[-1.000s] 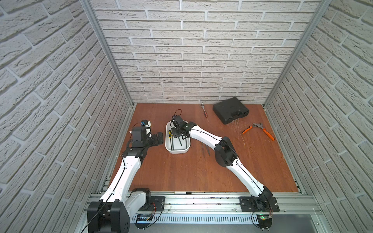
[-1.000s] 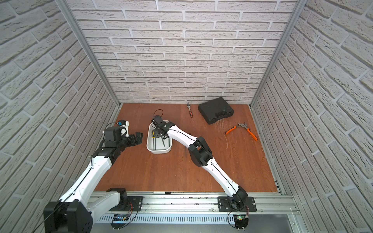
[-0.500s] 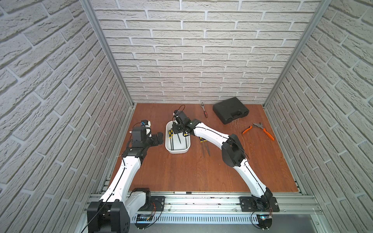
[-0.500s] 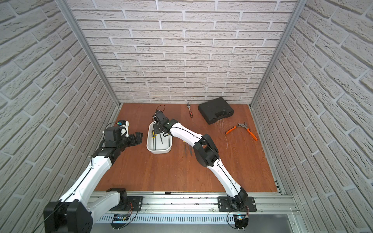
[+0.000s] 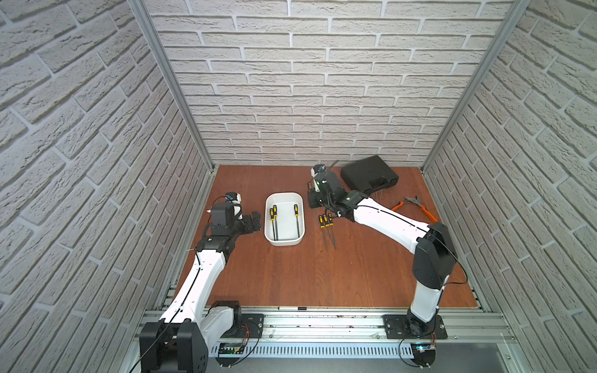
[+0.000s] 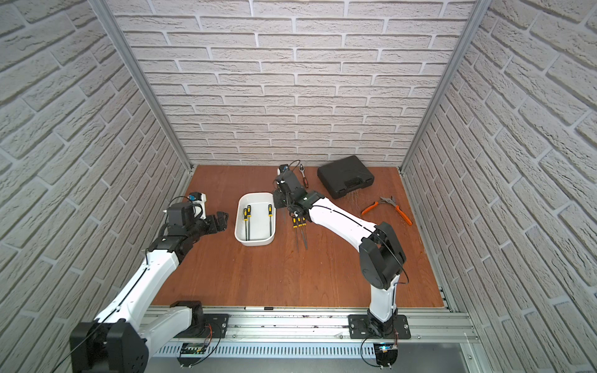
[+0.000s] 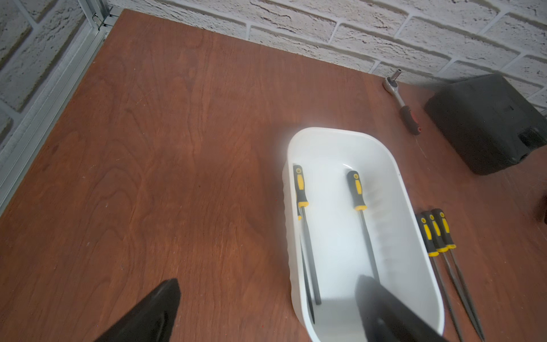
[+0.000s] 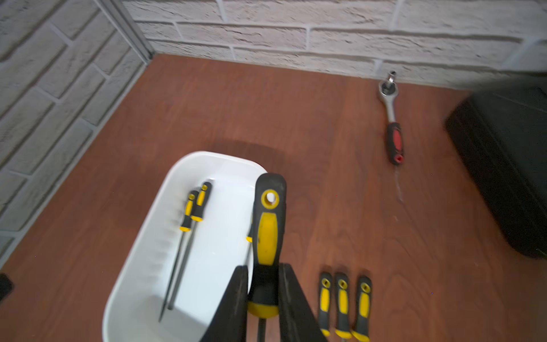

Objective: Take the file tool out of the storage box
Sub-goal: Place the file tool at the center of the board.

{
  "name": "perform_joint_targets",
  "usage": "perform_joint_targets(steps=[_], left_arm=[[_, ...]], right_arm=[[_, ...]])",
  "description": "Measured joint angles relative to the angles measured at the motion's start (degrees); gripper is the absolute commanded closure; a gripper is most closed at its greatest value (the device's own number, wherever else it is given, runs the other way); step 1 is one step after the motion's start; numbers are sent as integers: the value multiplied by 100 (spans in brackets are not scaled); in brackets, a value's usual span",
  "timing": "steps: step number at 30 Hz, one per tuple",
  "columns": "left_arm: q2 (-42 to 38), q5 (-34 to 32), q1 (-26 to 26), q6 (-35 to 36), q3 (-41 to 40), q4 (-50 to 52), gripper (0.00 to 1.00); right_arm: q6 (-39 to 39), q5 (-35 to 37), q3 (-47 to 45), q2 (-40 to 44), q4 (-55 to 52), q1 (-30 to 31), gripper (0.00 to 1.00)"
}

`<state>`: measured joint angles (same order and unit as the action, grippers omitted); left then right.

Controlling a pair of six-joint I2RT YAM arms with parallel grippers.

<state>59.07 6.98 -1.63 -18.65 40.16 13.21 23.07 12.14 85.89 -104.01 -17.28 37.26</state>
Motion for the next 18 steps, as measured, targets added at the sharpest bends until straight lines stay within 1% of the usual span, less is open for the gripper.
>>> perform_joint_targets(steps=[4,8,13,18], left_arm=[[83,94,-4,-2,0,-7,2],[216,192,-42,-4,0,-28,2],[260,243,-44,-2,0,-39,1],[260,280,-68,-2,0,-37,1]], right_arm=[[9,264,-1069,374,11,-328,98],[9,420,-1617,385,-31,-575,98],[0,472,-1679,267,-70,-645,98],[-83,450,-1528,-197,-37,-667,98]])
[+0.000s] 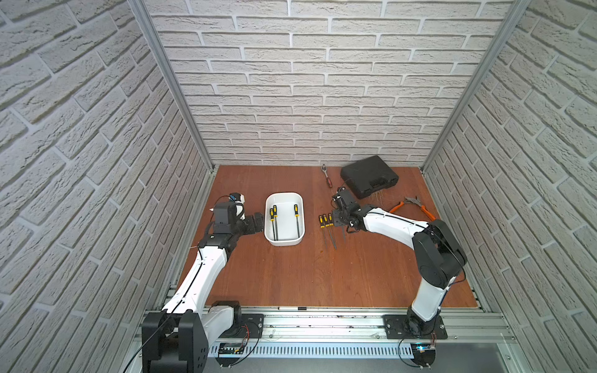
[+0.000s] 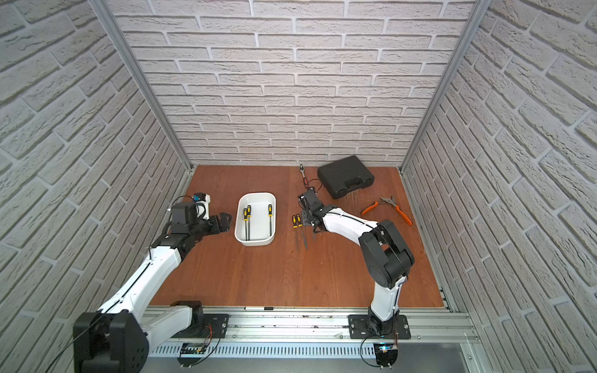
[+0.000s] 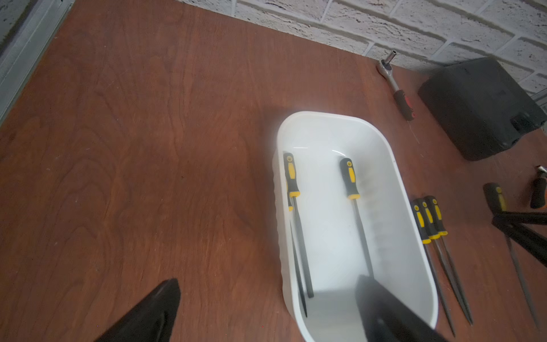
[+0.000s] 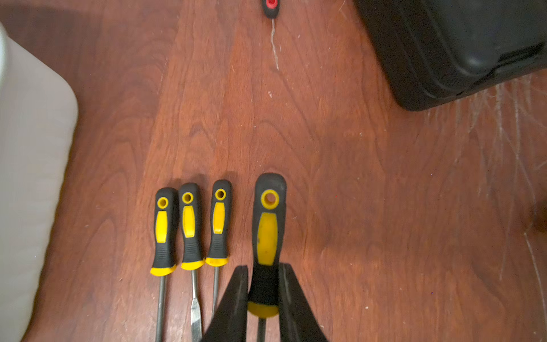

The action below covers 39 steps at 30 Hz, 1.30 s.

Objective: Take the file tool out of the storage box
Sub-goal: Place the file tool at the center of the board.

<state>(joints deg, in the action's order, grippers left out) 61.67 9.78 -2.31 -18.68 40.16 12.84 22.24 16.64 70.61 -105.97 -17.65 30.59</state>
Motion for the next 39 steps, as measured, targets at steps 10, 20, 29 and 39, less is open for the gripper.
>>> perform_joint_targets(steps=[10,20,29,39], left_arm=[[76,92,-2,2,0,2,2],[98,107,-2,4,0,2,2],[98,105,-2,7,0,4,1],[98,105,-2,13,0,4,1]], right_arm=[[-2,-155,109,-428,50,-11,98],[4,-221,118,-535,92,-11,98],[35,-295,120,-721,116,-11,95],[92,-295,144,-721,114,-13,73]])
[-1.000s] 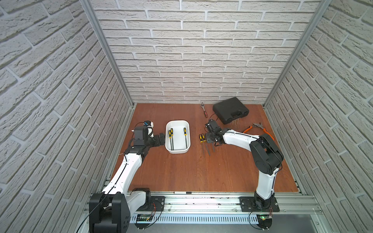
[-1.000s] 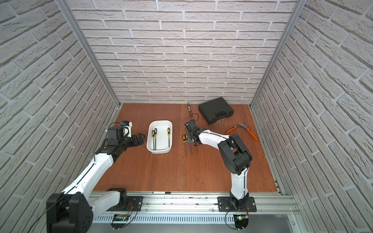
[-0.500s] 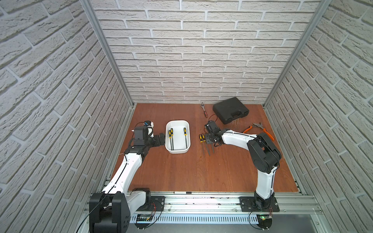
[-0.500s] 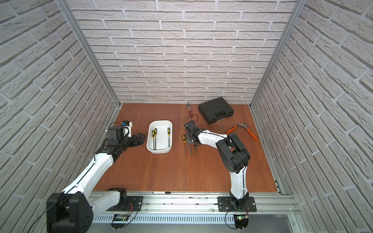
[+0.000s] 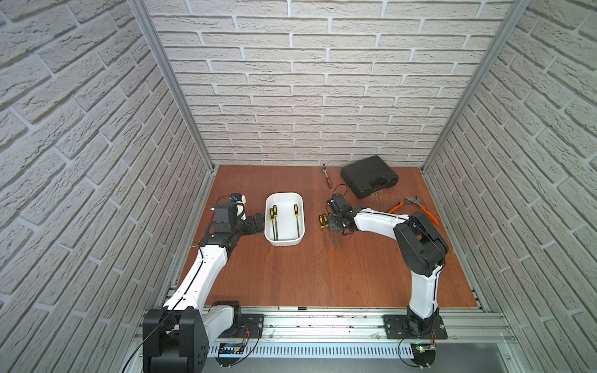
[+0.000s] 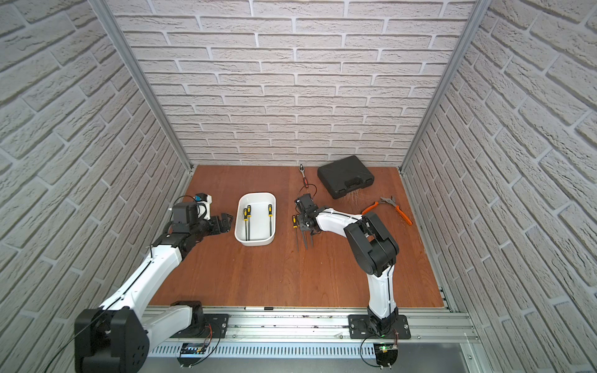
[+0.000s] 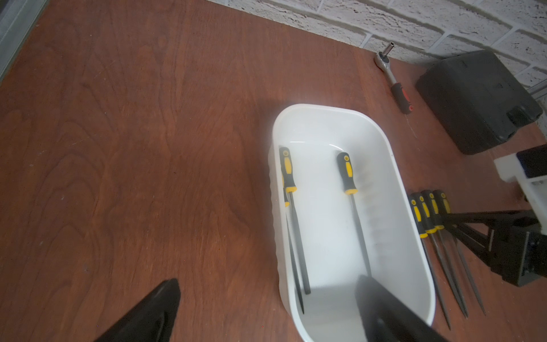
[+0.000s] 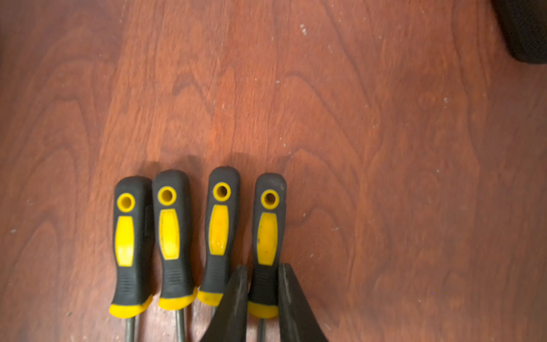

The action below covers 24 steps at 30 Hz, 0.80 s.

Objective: Take the file tool out of the storage box
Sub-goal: Place the file tool at the center of the board, then pick up the file tool from the storage box.

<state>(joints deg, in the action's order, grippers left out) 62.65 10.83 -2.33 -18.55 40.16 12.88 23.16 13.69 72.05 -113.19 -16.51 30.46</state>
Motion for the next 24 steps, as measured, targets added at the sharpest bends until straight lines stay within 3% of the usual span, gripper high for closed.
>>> perform_joint_targets(steps=[4,14,20,24], left_arm=[[0,-2,0,9,0,0,2],[-2,-7,0,11,0,2,2],[-17,-103,0,11,0,2,1],[-90,-201,0,9,0,17,1]], right_arm=[[7,15,59,0,-55,-4,64],[-96,42,490,323,-413,39,61],[-278,-216,1545,463,-431,385,61],[-282,-610,2597,50,-387,789,61]])
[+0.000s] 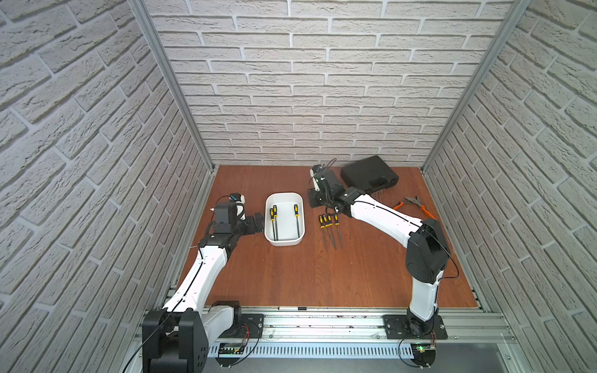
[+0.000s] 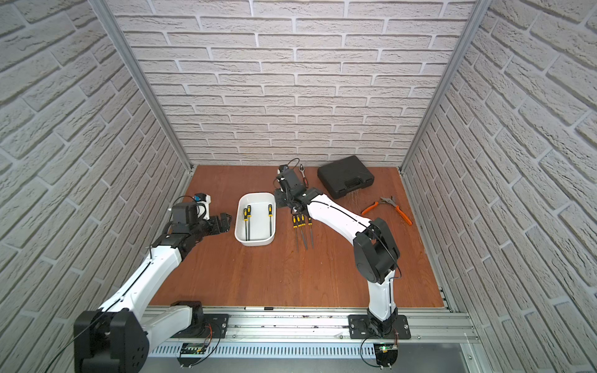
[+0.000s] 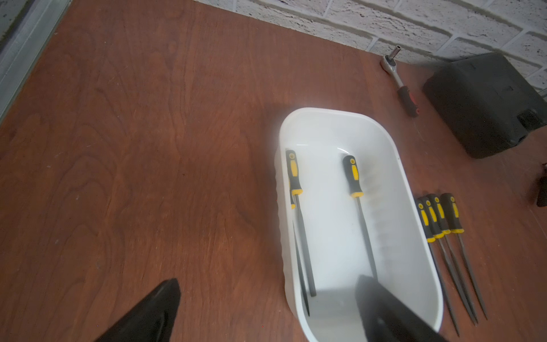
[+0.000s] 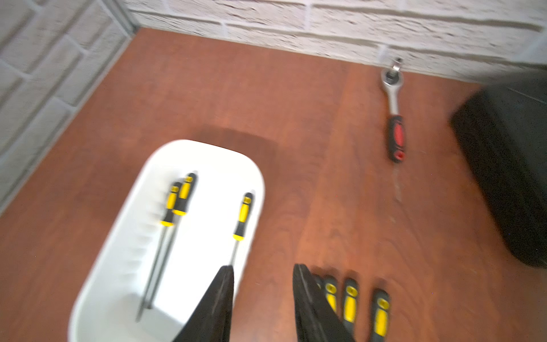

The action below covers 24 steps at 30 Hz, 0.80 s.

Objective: Take the file tool out of the storage box
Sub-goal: Pick up the file tool from the storage box.

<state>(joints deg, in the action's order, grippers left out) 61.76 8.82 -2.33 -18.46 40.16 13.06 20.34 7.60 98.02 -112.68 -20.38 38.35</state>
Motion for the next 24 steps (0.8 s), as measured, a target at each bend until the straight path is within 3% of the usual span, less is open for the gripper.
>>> perform_joint_targets(steps=[8,14,24], left_arm=[[-96,-107,0,0,0,17,2],[-181,-181,0,2,0,39,1],[-219,-240,0,55,0,68,1]], right_arm=[[186,-763,2024,-2109,-236,361,57],[208,-946,3099,-3279,-815,389,57],[223,-931,3659,-3606,-1198,505,58]])
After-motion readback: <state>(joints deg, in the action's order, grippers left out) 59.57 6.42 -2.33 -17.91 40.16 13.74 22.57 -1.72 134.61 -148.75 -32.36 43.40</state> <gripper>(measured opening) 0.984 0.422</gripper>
